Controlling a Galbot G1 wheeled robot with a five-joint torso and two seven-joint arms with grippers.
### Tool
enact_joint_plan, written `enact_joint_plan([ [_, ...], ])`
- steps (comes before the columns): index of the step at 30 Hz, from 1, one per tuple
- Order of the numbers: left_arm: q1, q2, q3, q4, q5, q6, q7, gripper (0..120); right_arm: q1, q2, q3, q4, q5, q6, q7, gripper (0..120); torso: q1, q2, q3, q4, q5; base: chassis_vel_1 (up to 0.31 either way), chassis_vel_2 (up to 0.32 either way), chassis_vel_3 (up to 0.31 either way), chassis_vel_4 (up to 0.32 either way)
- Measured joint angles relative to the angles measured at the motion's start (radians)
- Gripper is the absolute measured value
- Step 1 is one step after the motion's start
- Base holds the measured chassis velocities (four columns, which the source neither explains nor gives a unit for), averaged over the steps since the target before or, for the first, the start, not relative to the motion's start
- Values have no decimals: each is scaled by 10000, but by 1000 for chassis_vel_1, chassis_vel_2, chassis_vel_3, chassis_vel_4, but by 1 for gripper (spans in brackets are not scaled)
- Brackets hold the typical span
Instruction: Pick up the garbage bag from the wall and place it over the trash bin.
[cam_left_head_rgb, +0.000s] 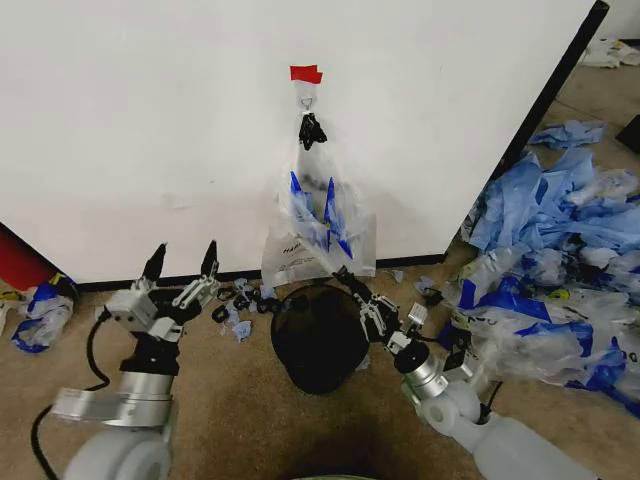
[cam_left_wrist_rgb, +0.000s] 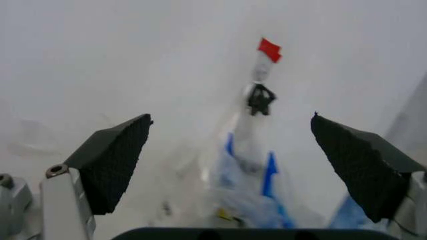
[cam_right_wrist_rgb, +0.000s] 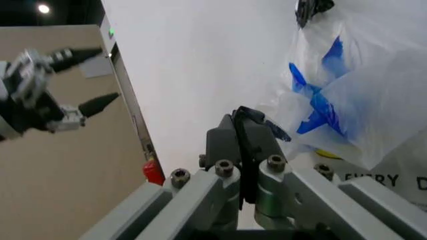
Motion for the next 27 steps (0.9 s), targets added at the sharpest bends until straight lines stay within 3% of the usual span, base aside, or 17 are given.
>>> enact_joint_plan([
  [4,-44,640,137,-337,-1627,710,-418,94,83,42,-263,156,-157,-78,296,0,0,0,0,-3,-3,0,0,0,0],
  [11,-294,1561,244,-338,-3362,1230,-791,94,327,289,-727,345,-441,-215,842,0,0,0,0,0,3,0,0,0,0],
  [15,-405,1844,288,-319,-3758,1297,-775,94,362,451,-843,334,-494,-244,961,0,0,0,0,0,0,0,0,0,0],
  [20,-408,1896,242,-294,-2884,1143,-583,95,353,506,-872,349,-503,-248,1019,0,0,0,0,0,1,0,0,0,0],
  [26,-172,1754,232,617,-448,343,-325,94,139,561,-716,414,-649,-262,1208,0,0,0,0,0,0,0,0,0,0],
  [27,-172,1754,232,617,-448,343,-325,94,139,561,-716,414,-649,-262,1208,0,0,0,0,0,0,0,0,0,0],
])
